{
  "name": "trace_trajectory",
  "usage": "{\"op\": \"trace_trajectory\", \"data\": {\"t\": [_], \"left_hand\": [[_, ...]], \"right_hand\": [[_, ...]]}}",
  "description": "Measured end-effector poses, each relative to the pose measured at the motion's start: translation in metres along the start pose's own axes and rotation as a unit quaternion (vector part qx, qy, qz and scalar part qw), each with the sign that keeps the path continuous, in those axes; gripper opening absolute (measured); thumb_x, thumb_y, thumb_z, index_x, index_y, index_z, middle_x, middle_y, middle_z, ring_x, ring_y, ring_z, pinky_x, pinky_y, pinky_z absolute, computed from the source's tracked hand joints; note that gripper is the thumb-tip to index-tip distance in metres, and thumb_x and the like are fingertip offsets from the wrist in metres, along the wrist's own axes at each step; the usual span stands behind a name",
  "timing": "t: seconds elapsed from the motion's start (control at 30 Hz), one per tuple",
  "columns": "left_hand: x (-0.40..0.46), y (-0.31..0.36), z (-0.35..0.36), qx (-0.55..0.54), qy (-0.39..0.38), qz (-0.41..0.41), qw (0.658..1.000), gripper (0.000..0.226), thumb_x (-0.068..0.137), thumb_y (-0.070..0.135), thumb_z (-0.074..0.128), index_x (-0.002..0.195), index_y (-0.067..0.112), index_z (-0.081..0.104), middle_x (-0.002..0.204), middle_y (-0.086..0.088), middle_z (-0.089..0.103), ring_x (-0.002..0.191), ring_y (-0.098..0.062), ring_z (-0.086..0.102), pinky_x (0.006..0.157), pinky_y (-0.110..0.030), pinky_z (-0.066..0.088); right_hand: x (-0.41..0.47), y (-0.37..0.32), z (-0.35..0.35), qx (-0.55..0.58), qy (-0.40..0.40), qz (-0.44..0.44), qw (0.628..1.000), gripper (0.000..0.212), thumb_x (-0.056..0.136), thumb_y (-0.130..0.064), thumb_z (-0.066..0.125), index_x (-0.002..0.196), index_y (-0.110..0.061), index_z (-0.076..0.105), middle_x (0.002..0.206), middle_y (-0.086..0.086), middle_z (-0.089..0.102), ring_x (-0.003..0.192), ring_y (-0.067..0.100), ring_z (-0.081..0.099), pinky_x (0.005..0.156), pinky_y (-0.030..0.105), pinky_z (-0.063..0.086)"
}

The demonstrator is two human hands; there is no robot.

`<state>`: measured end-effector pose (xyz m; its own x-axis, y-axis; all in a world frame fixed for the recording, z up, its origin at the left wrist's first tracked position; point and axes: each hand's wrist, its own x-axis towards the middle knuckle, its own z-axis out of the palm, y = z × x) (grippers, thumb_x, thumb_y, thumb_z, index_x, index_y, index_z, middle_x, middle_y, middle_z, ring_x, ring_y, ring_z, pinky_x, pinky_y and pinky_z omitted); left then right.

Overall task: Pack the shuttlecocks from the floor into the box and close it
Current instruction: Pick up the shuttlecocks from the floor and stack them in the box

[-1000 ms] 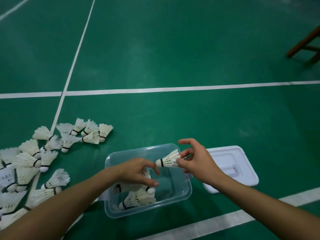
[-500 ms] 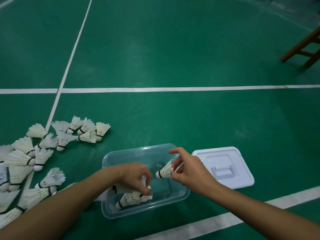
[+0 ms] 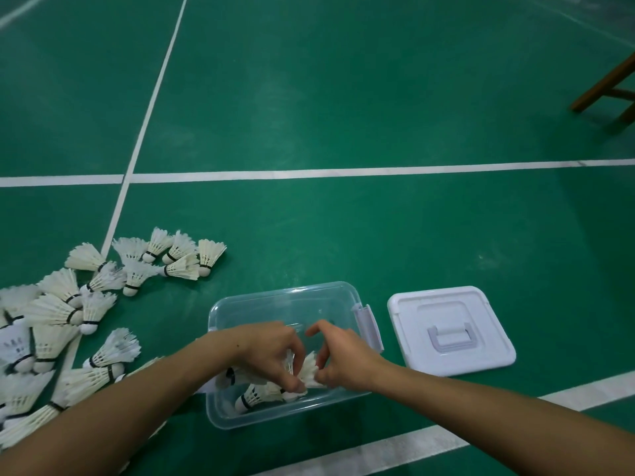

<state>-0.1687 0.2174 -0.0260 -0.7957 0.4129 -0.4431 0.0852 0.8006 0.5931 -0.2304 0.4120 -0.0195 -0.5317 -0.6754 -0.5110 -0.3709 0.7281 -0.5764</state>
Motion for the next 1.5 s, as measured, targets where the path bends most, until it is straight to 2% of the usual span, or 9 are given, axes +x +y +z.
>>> {"op": "trace_trajectory", "data": {"t": [0.17, 0.4, 0.6, 0.77, 0.9, 0.97, 1.13, 1.33, 1.5], "left_hand": [[-0.002, 0.002, 0.001, -0.009, -0.001, 0.007, 1.0, 0.029, 0.081, 0.055, 0.079, 0.098, 0.031, 0.076, 0.067, 0.022, 0.055, 0.06, 0.006, 0.053, 0.068, -0.024, 0.043], [-0.013, 0.008, -0.018, -0.032, 0.086, 0.007, 0.996, 0.039, 0.076, 0.053, 0.086, 0.102, 0.032, 0.065, 0.074, 0.015, 0.058, 0.071, 0.002, 0.055, 0.062, -0.014, 0.038], [-0.032, 0.011, -0.041, -0.092, 0.127, -0.006, 0.988, 0.052, 0.073, 0.047, 0.092, 0.106, 0.034, 0.055, 0.071, 0.011, 0.059, 0.061, -0.003, 0.052, 0.056, -0.02, 0.036], [-0.038, 0.017, -0.048, -0.138, 0.141, 0.002, 0.98, 0.063, 0.072, 0.04, 0.094, 0.113, 0.033, 0.047, 0.065, 0.002, 0.058, 0.053, -0.007, 0.047, 0.053, -0.026, 0.037], [-0.037, 0.027, -0.054, -0.142, 0.165, 0.027, 0.976, 0.067, 0.071, 0.035, 0.095, 0.114, 0.03, 0.045, 0.077, 0.009, 0.069, 0.061, -0.009, 0.058, 0.063, -0.033, 0.051], [-0.036, 0.03, -0.056, -0.149, 0.162, 0.044, 0.975, 0.067, 0.072, 0.034, 0.095, 0.114, 0.03, 0.043, 0.083, 0.006, 0.077, 0.068, -0.016, 0.066, 0.072, -0.04, 0.055], [-0.035, 0.028, -0.054, -0.102, 0.216, 0.062, 0.969, 0.066, 0.073, 0.042, 0.094, 0.114, 0.028, 0.045, 0.057, 0.001, 0.056, 0.049, -0.013, 0.038, 0.051, -0.03, 0.031], [-0.036, 0.02, -0.061, -0.072, 0.3, 0.074, 0.948, 0.088, 0.067, 0.05, 0.096, 0.137, 0.025, 0.05, 0.104, 0.013, 0.072, 0.049, 0.0, 0.051, 0.058, -0.005, 0.035], [-0.02, 0.0, -0.035, -0.051, 0.256, 0.002, 0.965, 0.072, 0.069, 0.063, 0.089, 0.128, 0.035, 0.059, 0.117, 0.02, 0.069, 0.091, 0.018, 0.059, 0.086, -0.013, 0.046]], "right_hand": [[0.01, 0.002, 0.007, 0.051, -0.059, 0.053, 0.996, 0.075, 0.083, 0.004, 0.082, 0.144, -0.018, 0.044, 0.105, 0.015, 0.072, 0.082, 0.027, 0.072, 0.08, 0.051, 0.066], [0.022, 0.007, 0.012, 0.031, -0.083, 0.07, 0.994, 0.074, 0.081, 0.0, 0.085, 0.141, -0.015, 0.045, 0.091, 0.002, 0.062, 0.076, 0.02, 0.066, 0.08, 0.043, 0.065], [0.007, -0.001, -0.015, 0.037, -0.071, 0.041, 0.996, 0.074, 0.086, -0.016, 0.086, 0.147, -0.018, 0.045, 0.127, 0.006, 0.07, 0.111, 0.023, 0.07, 0.091, 0.037, 0.061], [-0.015, -0.023, -0.055, 0.308, -0.005, -0.045, 0.95, 0.046, 0.095, -0.002, 0.074, 0.137, -0.016, 0.061, 0.13, 0.003, 0.072, 0.117, 0.023, 0.073, 0.097, 0.044, 0.063], [-0.022, -0.039, -0.059, 0.433, -0.015, -0.089, 0.897, 0.054, 0.094, 0.003, 0.074, 0.141, -0.013, 0.054, 0.133, 0.005, 0.073, 0.12, 0.032, 0.072, 0.1, 0.049, 0.06], [-0.02, -0.04, -0.054, 0.426, -0.009, -0.098, 0.899, 0.053, 0.092, 0.006, 0.074, 0.139, -0.01, 0.055, 0.129, 0.006, 0.075, 0.112, 0.028, 0.075, 0.095, 0.047, 0.063], [-0.018, -0.032, -0.061, 0.376, 0.012, -0.104, 0.921, 0.048, 0.087, 0.006, 0.081, 0.131, -0.005, 0.064, 0.1, 0.01, 0.068, 0.086, 0.015, 0.072, 0.08, 0.036, 0.065], [-0.022, -0.003, -0.071, 0.3, 0.022, -0.075, 0.951, 0.041, 0.09, -0.004, 0.082, 0.128, -0.012, 0.07, 0.083, -0.001, 0.065, 0.083, 0.022, 0.068, 0.087, 0.052, 0.065], [-0.032, 0.016, -0.083, 0.158, 0.135, -0.026, 0.978, 0.042, 0.094, -0.011, 0.078, 0.132, -0.022, 0.063, 0.095, 0.007, 0.065, 0.075, 0.024, 0.078, 0.073, 0.049, 0.067]]}}
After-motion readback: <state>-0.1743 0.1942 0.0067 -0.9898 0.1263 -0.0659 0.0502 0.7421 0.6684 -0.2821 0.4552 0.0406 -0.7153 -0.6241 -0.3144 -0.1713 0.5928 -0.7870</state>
